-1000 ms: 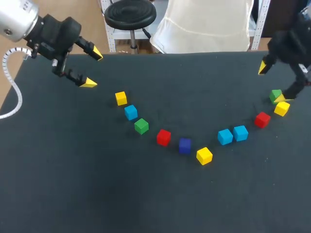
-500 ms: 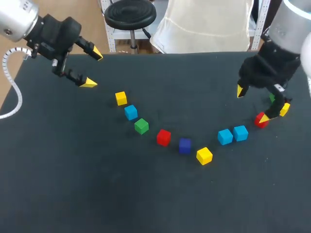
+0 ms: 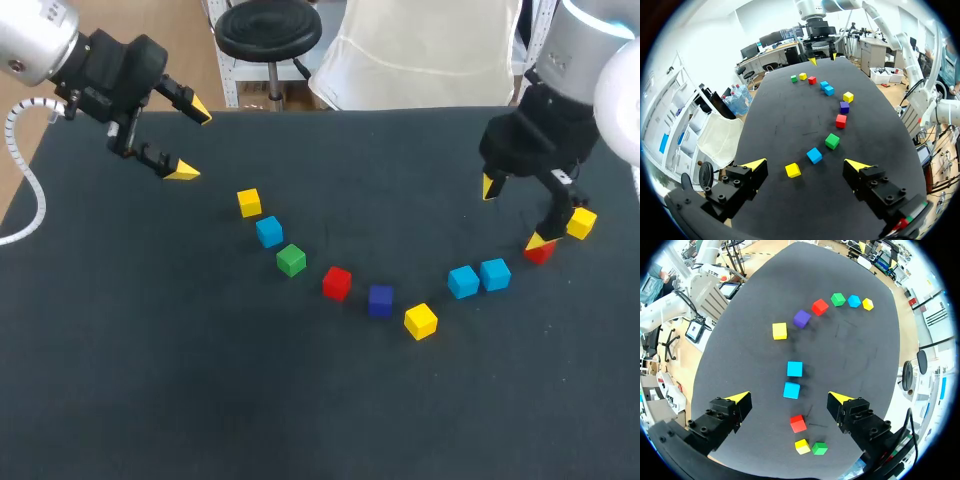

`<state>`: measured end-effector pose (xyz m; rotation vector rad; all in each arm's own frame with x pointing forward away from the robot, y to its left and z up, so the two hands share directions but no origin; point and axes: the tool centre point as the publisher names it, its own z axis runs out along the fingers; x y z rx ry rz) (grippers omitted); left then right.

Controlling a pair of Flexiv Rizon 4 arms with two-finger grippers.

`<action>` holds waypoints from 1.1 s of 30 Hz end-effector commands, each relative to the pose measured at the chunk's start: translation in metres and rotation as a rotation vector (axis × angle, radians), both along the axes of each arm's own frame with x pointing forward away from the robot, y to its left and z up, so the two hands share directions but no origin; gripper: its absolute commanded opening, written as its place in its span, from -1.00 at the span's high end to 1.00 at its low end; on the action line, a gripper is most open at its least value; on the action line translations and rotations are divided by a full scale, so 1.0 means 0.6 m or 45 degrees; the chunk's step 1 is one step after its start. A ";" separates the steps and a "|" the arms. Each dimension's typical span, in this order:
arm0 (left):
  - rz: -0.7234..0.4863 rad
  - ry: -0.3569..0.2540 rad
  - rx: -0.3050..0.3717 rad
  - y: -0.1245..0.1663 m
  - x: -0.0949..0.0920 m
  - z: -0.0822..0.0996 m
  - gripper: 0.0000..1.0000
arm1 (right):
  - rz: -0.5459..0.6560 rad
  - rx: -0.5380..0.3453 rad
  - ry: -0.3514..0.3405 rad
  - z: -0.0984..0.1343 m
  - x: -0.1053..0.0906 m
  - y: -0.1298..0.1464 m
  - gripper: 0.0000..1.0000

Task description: Place the blue cubes, place green cubes on the blue cubes, place the yellow cubes on the green cubes, then place the red cubes on the yellow cubes, and place purple cube on the red cubes.

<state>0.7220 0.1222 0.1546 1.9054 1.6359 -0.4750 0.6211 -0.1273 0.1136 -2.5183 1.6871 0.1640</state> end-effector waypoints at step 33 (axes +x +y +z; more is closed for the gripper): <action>-0.002 -0.004 -0.001 0.001 -0.001 -0.001 -1.00 | -0.110 0.015 0.112 -0.156 0.003 0.064 -1.00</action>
